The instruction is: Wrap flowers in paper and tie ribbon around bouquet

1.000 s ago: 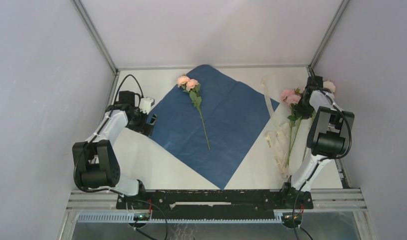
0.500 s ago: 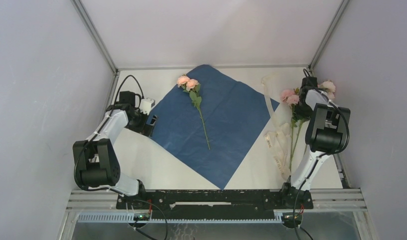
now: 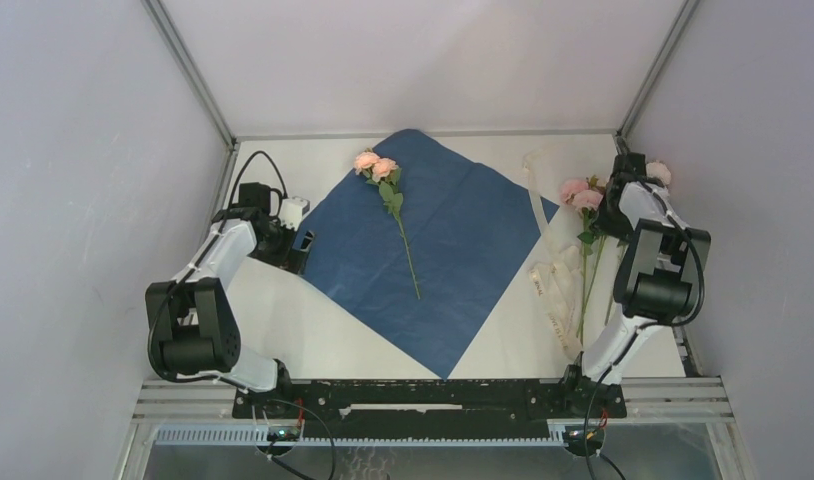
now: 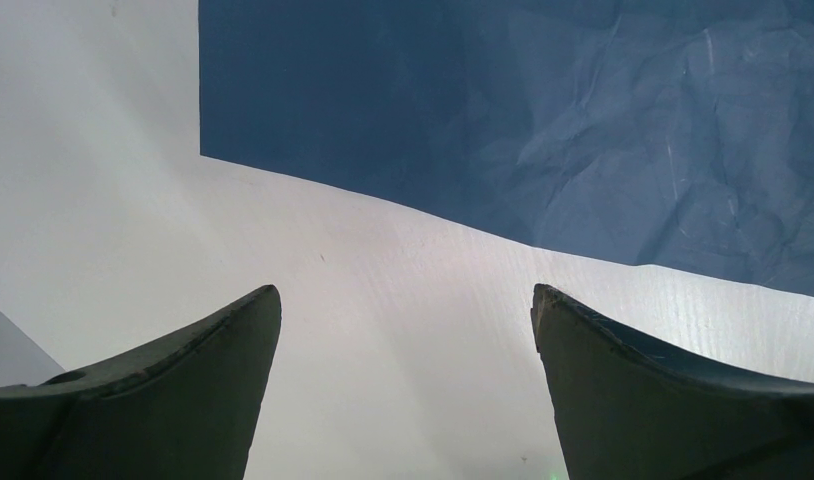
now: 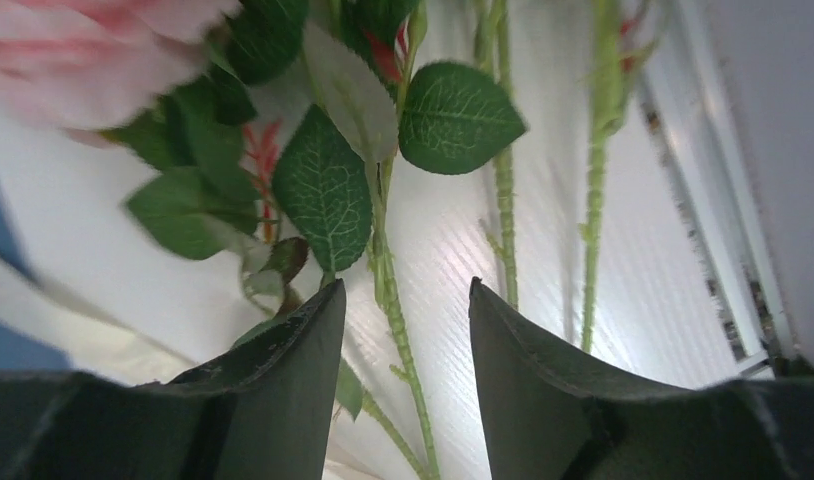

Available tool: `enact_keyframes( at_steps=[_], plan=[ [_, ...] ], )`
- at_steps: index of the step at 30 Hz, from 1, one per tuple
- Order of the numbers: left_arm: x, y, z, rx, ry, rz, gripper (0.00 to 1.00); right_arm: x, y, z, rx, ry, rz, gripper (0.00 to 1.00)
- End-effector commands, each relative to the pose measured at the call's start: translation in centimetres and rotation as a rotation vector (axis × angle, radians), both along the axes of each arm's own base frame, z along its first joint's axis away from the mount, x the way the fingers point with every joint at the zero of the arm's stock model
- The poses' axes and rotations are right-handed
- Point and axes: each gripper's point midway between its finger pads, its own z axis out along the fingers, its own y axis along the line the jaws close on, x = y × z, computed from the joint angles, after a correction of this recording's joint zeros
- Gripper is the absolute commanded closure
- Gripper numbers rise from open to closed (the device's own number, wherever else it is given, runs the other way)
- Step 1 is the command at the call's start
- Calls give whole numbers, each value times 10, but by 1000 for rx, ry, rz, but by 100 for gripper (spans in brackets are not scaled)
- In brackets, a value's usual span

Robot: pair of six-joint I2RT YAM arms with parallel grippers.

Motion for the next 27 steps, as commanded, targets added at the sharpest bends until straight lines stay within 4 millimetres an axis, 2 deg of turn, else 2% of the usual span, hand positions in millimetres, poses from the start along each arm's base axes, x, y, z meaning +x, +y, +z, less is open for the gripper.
enact_keyframes(
  at_steps=[1,4,6,9,10,11,13,15,20,22,23,24,25,26,27],
  plan=[
    [17,-1,33,-15,-100,12,1,-14,7,-45,70,107,6,45],
    [16,-1,35,-16,-107,12,1,-16,6,-65,95,138,-3,52],
    [15,-2,36,-17,-105,12,1,-20,2,-70,83,163,-10,60],
    [14,-3,38,-22,-111,9,1,-19,-5,-60,58,149,0,78],
    [14,-3,38,-24,-113,8,1,-19,-10,-52,28,138,-6,88],
    [15,-3,39,-25,-114,8,1,-18,-15,-41,-7,116,-12,98],
    [15,-3,40,-26,-120,8,1,-14,-25,-10,-99,56,-25,100],
    [15,-4,41,-28,-121,8,1,-11,-34,32,-208,-18,-38,100],
    [16,-5,45,-34,-134,3,1,-17,-43,165,-560,-242,-89,100],
    [15,-5,46,-35,-139,3,1,-25,-33,218,-676,-353,-103,100],
    [15,-5,47,-34,-146,2,1,-24,-21,238,-689,-423,-85,100],
    [15,-6,48,-35,-150,0,1,-22,-1,258,-652,-524,-26,100],
    [15,-6,50,-36,-155,-2,1,-15,21,267,-570,-618,57,100],
    [16,-6,51,-36,-162,-3,1,-5,54,273,-444,-717,181,100],
    [16,-6,53,-36,-167,-4,1,8,104,278,-244,-841,365,100]
  ],
)
